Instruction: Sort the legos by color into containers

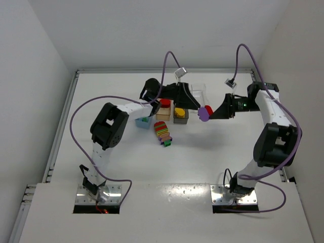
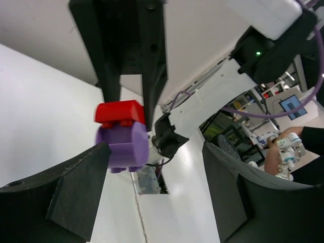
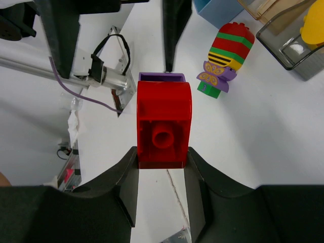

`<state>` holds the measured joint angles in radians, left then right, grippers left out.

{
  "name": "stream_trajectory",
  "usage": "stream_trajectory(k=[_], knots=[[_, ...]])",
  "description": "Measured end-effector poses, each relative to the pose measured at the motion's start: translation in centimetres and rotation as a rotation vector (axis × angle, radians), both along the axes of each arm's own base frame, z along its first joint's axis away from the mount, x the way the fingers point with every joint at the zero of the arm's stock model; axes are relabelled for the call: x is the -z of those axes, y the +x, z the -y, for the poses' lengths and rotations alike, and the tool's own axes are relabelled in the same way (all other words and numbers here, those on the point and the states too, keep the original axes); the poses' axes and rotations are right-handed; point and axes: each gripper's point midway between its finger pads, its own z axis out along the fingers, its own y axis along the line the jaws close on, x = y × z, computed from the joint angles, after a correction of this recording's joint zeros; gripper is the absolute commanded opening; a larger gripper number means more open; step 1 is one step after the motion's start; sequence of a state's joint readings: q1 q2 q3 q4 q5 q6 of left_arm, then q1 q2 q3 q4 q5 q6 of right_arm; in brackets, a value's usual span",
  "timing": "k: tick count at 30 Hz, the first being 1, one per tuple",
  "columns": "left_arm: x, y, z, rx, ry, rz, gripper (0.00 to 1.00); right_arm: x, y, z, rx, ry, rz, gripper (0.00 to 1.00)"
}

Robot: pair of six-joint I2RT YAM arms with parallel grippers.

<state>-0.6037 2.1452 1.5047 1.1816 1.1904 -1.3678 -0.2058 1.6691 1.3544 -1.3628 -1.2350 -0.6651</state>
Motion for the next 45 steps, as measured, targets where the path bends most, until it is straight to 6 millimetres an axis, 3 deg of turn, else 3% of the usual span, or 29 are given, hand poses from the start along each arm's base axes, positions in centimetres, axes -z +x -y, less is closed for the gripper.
stream_trajectory(k=[5,10,13,16,20,24,33,37,41,45], knots=[[1.6,0.4,0.8,-0.012,0.046,0.006,0.78,-0.6,-0.3,-0.3,-0.008,-0.004,0.024,0.00],[4.4,0.7,1.7,-0.033,0.122,0.013,0.77,-0.8,-0.4,-0.5,-0.014,0.004,0.034,0.00],[5.4,0.6,1.9,-0.032,0.150,0.014,0.69,-0.6,-0.3,-0.5,-0.020,-0.006,0.042,0.00],[5.4,0.2,1.9,-0.019,0.156,0.026,0.44,-0.3,0.0,-0.3,-0.024,-0.029,0.064,0.00],[4.9,-0.3,1.9,0.000,0.142,0.048,0.19,-0.1,0.1,-0.2,-0.026,-0.039,0.073,0.00],[4.6,-0.4,1.8,0.002,0.132,0.034,0.05,-0.3,0.0,-0.3,-0.022,-0.025,0.069,0.00],[4.3,-0.6,1.5,-0.057,0.145,0.090,0.03,-1.7,1.1,0.6,0.013,-0.011,0.093,0.00],[5.7,-1.3,0.7,-0.048,0.207,0.141,0.01,-3.1,2.5,2.6,0.084,0.008,0.140,0.00],[7.9,-1.4,0.2,-0.051,0.272,0.161,0.01,-3.1,2.9,3.9,0.128,0.022,0.133,0.00],[10.0,0.4,-0.1,-0.156,0.357,0.188,0.01,-2.7,3.1,4.1,0.133,0.024,0.115,0.00]])
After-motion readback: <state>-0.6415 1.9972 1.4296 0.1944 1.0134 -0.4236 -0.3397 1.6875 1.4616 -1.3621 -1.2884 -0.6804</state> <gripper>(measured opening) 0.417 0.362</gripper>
